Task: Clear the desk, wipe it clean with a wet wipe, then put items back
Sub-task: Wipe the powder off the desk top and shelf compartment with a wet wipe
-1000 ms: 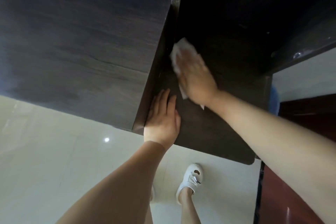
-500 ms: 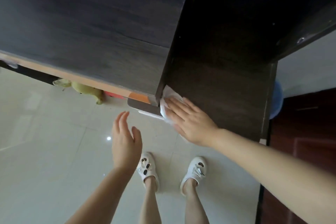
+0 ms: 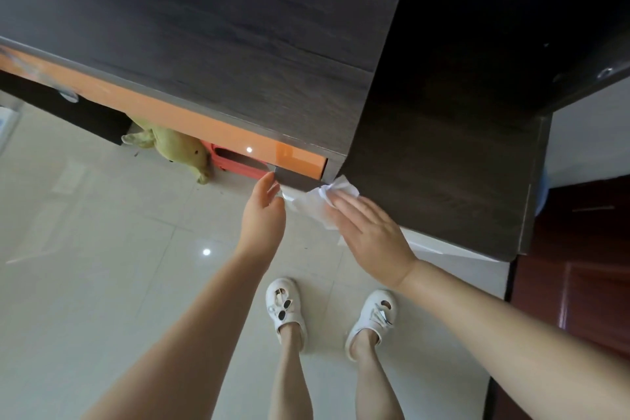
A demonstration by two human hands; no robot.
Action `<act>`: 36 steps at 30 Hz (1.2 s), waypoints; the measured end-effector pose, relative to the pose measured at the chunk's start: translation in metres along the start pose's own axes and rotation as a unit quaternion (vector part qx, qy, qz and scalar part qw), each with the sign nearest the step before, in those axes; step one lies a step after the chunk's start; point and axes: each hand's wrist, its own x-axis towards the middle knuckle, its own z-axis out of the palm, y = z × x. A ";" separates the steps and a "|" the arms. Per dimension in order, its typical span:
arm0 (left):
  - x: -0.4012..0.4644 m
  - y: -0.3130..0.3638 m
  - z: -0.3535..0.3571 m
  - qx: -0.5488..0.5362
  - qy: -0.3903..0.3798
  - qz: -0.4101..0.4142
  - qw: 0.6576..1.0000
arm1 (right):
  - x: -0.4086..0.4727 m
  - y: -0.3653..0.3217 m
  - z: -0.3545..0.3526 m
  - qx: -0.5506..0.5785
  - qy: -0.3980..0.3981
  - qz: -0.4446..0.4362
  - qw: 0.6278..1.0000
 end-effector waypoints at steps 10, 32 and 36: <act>0.002 -0.003 -0.004 0.004 0.004 0.040 0.999 | 0.062 -0.058 0.013 0.021 0.010 0.029 0.999; 0.005 0.020 0.116 0.276 0.010 0.340 0.899 | 0.059 0.106 -0.029 0.022 -0.100 0.011 0.995; 0.012 0.021 0.123 0.312 0.020 0.315 0.896 | 0.034 0.205 -0.041 0.012 -0.026 0.214 0.977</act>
